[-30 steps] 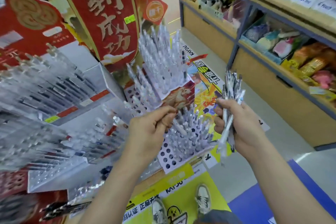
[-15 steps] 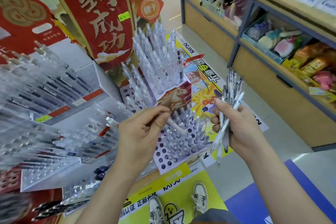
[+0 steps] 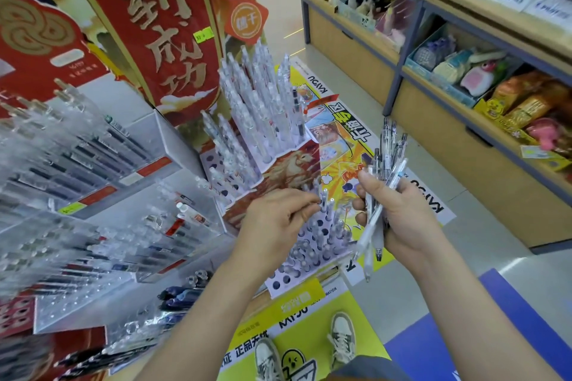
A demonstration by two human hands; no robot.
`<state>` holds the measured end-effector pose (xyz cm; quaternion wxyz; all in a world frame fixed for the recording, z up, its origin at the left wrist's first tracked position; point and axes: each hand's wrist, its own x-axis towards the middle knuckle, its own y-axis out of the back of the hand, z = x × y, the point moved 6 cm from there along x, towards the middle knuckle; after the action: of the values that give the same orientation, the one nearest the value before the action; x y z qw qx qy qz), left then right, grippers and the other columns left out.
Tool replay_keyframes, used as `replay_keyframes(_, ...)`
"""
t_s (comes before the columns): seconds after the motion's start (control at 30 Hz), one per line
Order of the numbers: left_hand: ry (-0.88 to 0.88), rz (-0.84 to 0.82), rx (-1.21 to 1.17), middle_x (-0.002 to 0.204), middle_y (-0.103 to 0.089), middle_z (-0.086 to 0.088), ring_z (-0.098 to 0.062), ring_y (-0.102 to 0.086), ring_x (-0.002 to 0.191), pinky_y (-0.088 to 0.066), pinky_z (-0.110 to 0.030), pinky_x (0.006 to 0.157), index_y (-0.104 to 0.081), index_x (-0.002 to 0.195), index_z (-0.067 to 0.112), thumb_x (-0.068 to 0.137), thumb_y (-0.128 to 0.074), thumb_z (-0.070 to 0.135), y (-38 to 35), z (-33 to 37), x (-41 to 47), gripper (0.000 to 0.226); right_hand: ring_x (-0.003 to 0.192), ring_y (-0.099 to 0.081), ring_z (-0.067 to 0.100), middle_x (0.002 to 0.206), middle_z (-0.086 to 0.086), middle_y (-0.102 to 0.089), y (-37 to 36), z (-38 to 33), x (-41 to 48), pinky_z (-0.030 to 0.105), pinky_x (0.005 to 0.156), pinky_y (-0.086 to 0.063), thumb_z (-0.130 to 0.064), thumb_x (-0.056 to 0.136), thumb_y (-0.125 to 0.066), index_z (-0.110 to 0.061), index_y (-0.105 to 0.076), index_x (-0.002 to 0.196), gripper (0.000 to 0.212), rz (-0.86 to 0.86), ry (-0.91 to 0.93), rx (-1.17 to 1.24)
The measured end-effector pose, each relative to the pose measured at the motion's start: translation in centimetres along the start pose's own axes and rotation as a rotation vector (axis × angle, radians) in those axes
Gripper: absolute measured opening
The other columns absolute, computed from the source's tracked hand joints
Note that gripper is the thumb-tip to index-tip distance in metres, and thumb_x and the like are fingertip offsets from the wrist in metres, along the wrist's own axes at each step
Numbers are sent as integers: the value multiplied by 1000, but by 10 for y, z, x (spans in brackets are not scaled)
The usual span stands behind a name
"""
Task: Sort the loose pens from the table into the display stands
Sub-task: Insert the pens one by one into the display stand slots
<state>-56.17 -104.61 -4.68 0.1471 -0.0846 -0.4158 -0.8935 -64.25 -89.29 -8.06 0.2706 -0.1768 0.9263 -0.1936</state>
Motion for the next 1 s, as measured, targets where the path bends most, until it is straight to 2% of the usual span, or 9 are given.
replay_keyframes(0.17, 24, -48, 55, 88, -75, 0, -11, -66, 81, -49, -25, 75, -76, 98, 13, 84, -72, 21, -4, -1, 6, 16, 55, -58, 17, 67, 4, -57, 2, 0, -1, 25, 46, -50, -22, 75, -72, -10, -58, 82, 20, 17, -13, -22)
replay_keyframes(0.23, 47, -52, 73, 89, -75, 0, -14, -68, 82, -51, -30, 75, -75, 100, 14, 84, -72, 22, -5, -4, 6, 17, 54, -59, 17, 66, 5, -57, 2, 1, -2, 25, 47, -51, -21, 76, -71, -10, -56, 83, 20, 17, -18, -2)
replay_keyframes(0.33, 62, -17, 84, 85, -74, 0, -15, -67, 74, -53, -33, 67, -75, 98, 15, 84, -72, 23, -2, -8, 7, 16, 54, -60, 18, 65, 6, -57, 3, 3, -3, 25, 48, -53, -18, 83, -68, -9, -57, 81, 14, 19, -32, 14)
replay_keyframes(0.4, 74, 15, 55, 82, -74, 3, -6, -63, 67, -52, -31, 64, -75, 95, 15, 83, -72, 21, 0, -7, 8, 13, 54, -60, 18, 64, 6, -58, 3, 4, -3, 25, 48, -53, -16, 86, -66, -9, -59, 79, 13, 26, -45, 24)
replay_keyframes(0.5, 113, 57, 5, 83, -74, 5, 11, -55, 62, -48, -15, 62, -76, 93, 13, 83, -74, 17, 2, -8, 8, 12, 54, -62, 17, 64, 6, -60, 5, 6, -4, 25, 48, -53, -17, 86, -66, -8, -60, 79, 13, 36, -69, 43)
replay_keyframes(0.53, 138, 60, -4, 84, -74, 6, 11, -56, 64, -47, -14, 63, -76, 94, 13, 83, -74, 18, 2, -9, 8, 12, 55, -63, 17, 65, 6, -62, 6, 7, -4, 25, 49, -53, -17, 86, -66, -7, -61, 80, 13, 41, -80, 47)
replay_keyframes(0.63, 167, 46, -20, 84, -74, 7, -3, -63, 77, -49, -24, 69, -77, 92, 14, 82, -75, 20, 3, -11, 11, 12, 57, -66, 16, 69, 7, -66, 8, 9, -4, 25, 51, -55, -22, 78, -69, -4, -64, 82, 19, 55, -107, 51)
replay_keyframes(0.87, 39, -26, 157, 84, -75, 3, -11, -67, 75, -52, -24, 69, -78, 91, 16, 78, -78, 24, 8, -3, 11, 15, 61, -69, 17, 74, 11, -71, 9, 11, -6, 24, 53, -56, -25, 72, -70, 2, -66, 93, 34, 36, -136, 62)
replay_keyframes(1.0, -42, -41, 216, 76, -73, 5, -9, -61, 71, -47, -18, 63, -77, 84, 16, 76, -77, 24, 9, 2, 12, 10, 62, -69, 16, 77, 12, -72, 9, 12, -7, 23, 52, -55, -17, 83, -66, 2, -66, 91, 20, 10, -160, 67)
